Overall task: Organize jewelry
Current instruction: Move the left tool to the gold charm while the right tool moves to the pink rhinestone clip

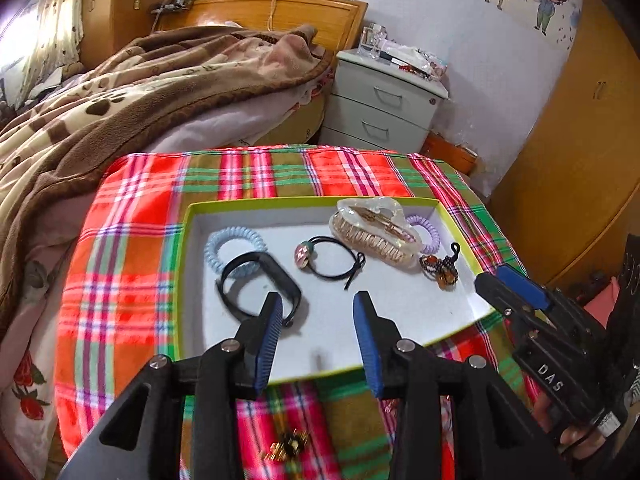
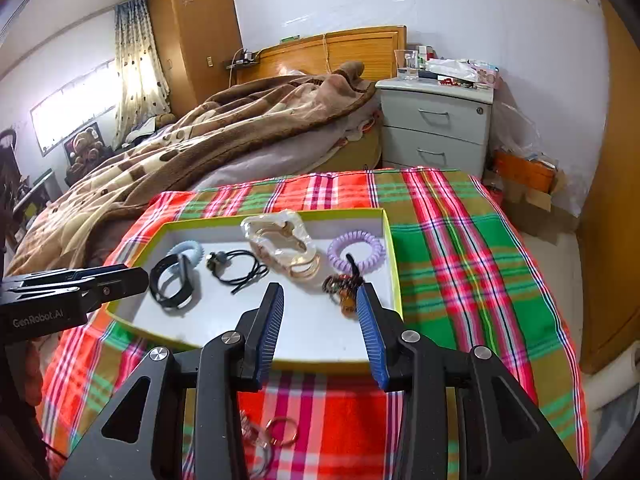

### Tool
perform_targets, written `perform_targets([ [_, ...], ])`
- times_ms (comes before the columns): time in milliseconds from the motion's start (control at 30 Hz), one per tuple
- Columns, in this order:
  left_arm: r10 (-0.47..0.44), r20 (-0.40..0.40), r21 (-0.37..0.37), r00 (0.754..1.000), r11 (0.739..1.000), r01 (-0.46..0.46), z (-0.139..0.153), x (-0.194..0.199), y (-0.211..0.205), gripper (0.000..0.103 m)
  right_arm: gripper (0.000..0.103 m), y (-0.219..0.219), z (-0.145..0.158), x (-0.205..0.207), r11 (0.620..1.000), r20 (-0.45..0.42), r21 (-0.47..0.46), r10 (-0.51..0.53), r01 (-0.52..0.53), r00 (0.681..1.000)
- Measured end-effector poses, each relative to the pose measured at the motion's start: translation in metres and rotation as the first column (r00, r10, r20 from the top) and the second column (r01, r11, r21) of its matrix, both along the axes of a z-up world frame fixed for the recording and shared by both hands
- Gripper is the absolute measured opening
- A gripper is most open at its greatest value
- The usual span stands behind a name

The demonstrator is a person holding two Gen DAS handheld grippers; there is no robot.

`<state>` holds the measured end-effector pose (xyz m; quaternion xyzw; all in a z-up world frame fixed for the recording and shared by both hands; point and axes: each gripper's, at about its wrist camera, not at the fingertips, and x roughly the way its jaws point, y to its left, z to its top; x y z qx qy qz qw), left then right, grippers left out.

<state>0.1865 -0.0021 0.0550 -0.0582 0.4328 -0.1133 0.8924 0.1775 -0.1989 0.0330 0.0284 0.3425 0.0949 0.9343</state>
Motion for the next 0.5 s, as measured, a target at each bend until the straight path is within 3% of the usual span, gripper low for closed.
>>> perform_targets([
  [233,0.022,0.0,-0.024,1.0,0.999,-0.022,-0.001,-0.028,0.016,0.039,0.039,0.002,-0.002,-0.023,0.999,-0.006,0.025,0.026,-0.026,1.0],
  [400,0.039,-0.004,-0.047,0.999,0.998,-0.039,-0.004,-0.046,0.027,0.039,0.039,0.003,-0.012,-0.034,0.992,-0.03,0.085,0.096,-0.094,0.995],
  [500,0.043,-0.015,-0.052,0.999,0.998,-0.044,-0.01,-0.055,0.032,0.039,0.039,0.009,-0.02,-0.039,0.988,-0.054,0.075,0.139,-0.135,0.989],
])
